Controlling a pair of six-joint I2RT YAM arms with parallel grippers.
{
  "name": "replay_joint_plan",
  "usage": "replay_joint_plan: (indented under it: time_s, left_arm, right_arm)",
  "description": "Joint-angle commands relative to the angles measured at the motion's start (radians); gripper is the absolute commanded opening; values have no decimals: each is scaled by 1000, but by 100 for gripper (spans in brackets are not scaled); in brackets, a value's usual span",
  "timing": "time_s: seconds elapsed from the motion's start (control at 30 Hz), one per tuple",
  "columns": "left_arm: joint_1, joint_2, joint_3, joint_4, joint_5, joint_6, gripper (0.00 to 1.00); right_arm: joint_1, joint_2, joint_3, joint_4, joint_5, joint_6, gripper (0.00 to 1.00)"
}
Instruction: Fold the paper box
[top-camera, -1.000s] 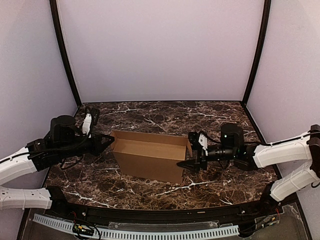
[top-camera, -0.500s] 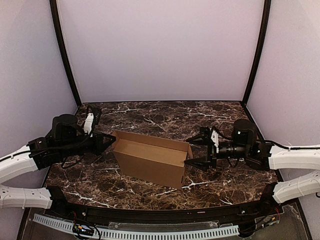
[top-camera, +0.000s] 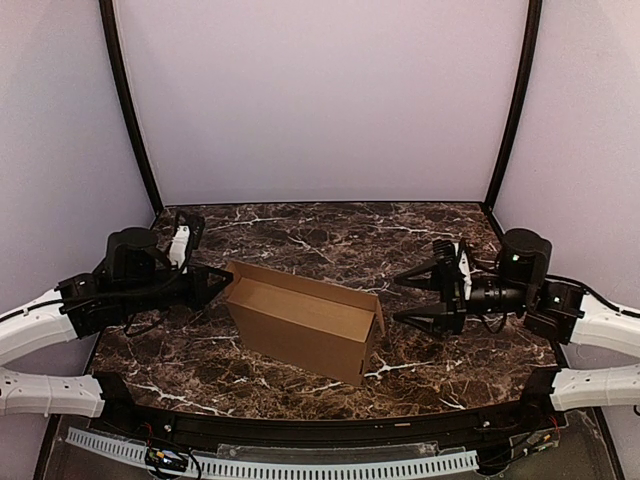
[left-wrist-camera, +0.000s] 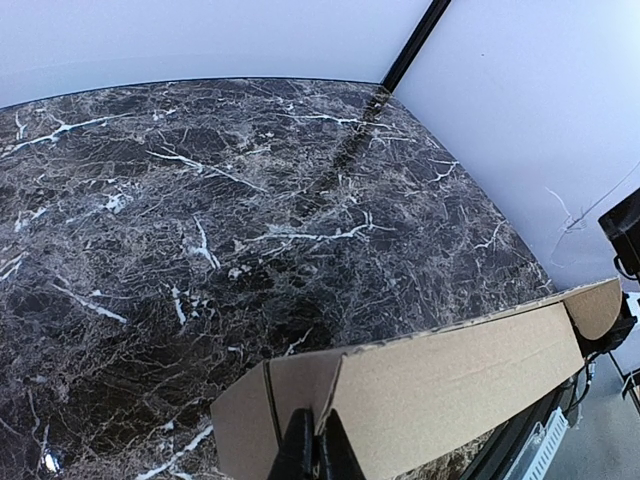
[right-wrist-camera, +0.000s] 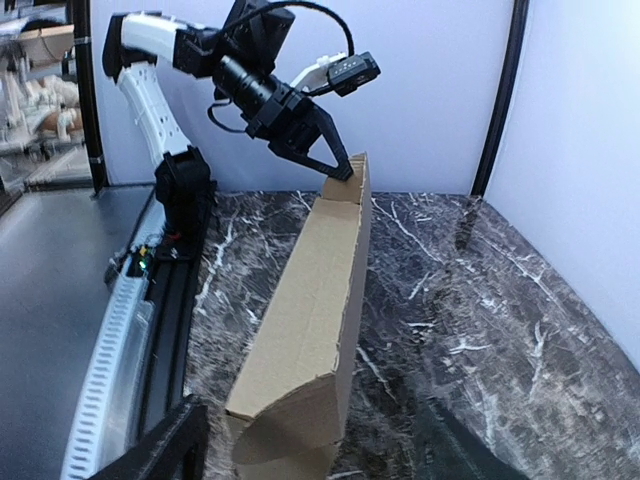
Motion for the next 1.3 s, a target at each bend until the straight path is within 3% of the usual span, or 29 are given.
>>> replay_joint_plan:
  time_s: [0.0,0.13,0.47,1.27]
  left_arm:
    - [-7,43,-30,-182,9,-22,1]
    - [-6,45,-26,-181,8,-23,1]
    - [-7,45,-21,-182,8,-31,1]
    - [-8,56,-12,-189,7,-30,1]
  right_arm:
    - [-6,-42,35,-139,-18,40,55]
    - [-5,-43,13,-180,-35,68,22]
    - [4,35,4,-107,-55,113,2]
    - [58,190,81,-49,-46,111,0]
